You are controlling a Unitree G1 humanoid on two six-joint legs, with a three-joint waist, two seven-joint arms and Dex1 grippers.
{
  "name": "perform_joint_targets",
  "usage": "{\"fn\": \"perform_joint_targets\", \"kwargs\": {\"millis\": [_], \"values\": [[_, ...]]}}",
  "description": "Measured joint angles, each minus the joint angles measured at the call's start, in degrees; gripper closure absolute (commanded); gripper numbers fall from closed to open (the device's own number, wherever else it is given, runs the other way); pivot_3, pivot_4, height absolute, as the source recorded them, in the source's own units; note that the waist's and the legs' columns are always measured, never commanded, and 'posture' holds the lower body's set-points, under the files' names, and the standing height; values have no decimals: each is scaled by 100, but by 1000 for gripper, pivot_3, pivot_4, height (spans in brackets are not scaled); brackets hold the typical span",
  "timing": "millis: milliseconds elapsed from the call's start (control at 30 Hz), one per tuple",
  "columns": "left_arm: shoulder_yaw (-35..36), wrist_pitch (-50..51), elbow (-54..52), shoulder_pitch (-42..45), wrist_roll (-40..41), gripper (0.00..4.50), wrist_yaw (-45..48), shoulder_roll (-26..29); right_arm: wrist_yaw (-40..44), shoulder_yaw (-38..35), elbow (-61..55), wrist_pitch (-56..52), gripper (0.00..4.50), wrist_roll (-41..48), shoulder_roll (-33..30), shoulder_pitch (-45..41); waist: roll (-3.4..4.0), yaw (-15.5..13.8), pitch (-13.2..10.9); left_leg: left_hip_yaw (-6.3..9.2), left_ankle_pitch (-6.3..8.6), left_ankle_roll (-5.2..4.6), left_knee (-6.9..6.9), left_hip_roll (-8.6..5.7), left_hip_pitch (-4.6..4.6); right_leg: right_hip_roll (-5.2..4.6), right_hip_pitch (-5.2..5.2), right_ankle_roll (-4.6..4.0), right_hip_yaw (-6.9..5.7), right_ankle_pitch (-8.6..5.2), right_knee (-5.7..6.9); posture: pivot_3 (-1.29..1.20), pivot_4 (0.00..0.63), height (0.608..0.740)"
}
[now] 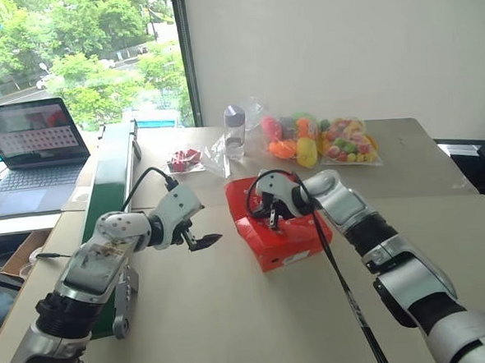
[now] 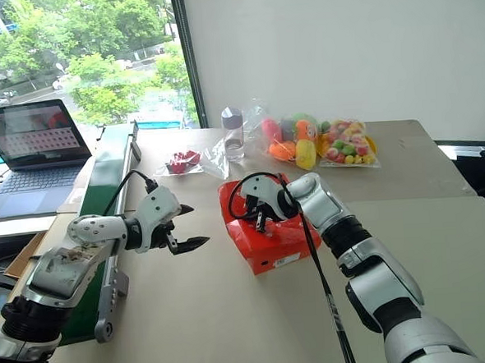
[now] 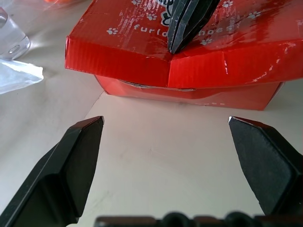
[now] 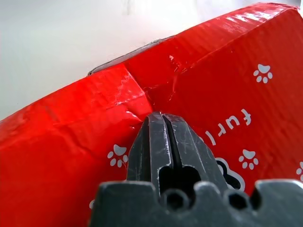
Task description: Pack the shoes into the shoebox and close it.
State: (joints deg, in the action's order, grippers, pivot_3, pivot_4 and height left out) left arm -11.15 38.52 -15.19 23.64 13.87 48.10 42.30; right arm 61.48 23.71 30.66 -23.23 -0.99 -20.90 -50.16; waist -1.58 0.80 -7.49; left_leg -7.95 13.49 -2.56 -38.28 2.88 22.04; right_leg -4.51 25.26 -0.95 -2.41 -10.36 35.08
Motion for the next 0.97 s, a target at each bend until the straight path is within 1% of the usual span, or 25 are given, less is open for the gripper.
{"fn": "perform_joint_targets", "kwargs": {"millis": [67,133,167,200,300,333,400,467,533,567,700,767,967], "values": [[36,8,4,2,4,0,18,11,159,-282,-330,-430,4434,262,-62,131,3,-15,-2,-1,-3,4,0,-2,19,-1,3,-11,3,7,11,0,150,740],[117,17,11,6,24,0,32,34,334,-435,-746,-845,4434,481,-213,190,10,-16,-7,-4,-8,7,0,-3,66,3,50,-20,4,4,18,0,150,740],[166,20,14,7,35,0,43,73,458,-493,-1072,-1132,4434,631,-352,203,9,-12,-7,-4,-11,2,0,-4,108,9,89,-25,4,7,23,0,150,740],[197,28,26,6,44,0,49,74,509,-534,-1215,-1263,4434,690,-432,204,10,-12,-11,-4,-35,-43,0,-7,140,13,115,-23,3,35,26,0,150,740],[376,50,27,6,182,0,89,79,703,-737,-1833,-1873,4434,1029,-794,215,12,-23,-27,-4,-23,-46,0,-7,181,13,146,-16,-7,20,23,0,150,740],[478,82,23,8,261,0,114,78,818,-909,-2190,-2114,4434,1257,-991,206,13,-28,-29,-4,-25,-42,-1,-9,206,14,165,-10,-11,17,18,0,150,740],[580,160,-9,13,428,0,166,77,977,-1146,-2707,-2349,4434,1559,-1283,177,13,-39,-30,-4,-25,-40,-2,-14,226,13,177,1,-15,12,5,0,150,740],[617,199,-119,17,562,0,236,76,1123,-1307,-3152,-2419,4434,1781,-1578,163,10,-40,-32,-6,-13,-46,-5,-18,227,11,173,13,-14,7,-5,0,150,740],[688,287,-316,15,755,0,323,77,1246,-1357,-3521,-2422,4434,1927,-1864,201,7,-46,-35,-7,14,-89,-12,-23,228,7,172,21,-12,6,-8,0,150,740],[755,332,-442,3,882,0,372,79,1301,-1394,-3664,-2421,4434,2017,-1976,224,6,-48,-37,-7,17,-92,-20,-23,226,6,168,24,-11,6,-7,0,150,740],[991,587,-790,3,1294,0,398,79,1256,-1569,-3942,-2426,4434,2255,-2117,339,2,-46,-49,-6,23,-98,-49,-18,220,8,151,31,-11,7,-5,0,150,740],[1102,734,-881,3,1467,0,388,79,1196,-1617,-4029,-2463,4434,2338,-2185,404,0,-53,-66,-3,21,-96,-65,-16,212,9,140,54,-11,1,-3,0,150,740],[1252,922,-1065,-33,1745,0,308,125,884,-1974,-4171,-2569,4434,2619,-2343,600,-10,-73,-77,-5,11,-88,-71,-16,177,6,107,35,-1,0,-5,0,150,740]]}}
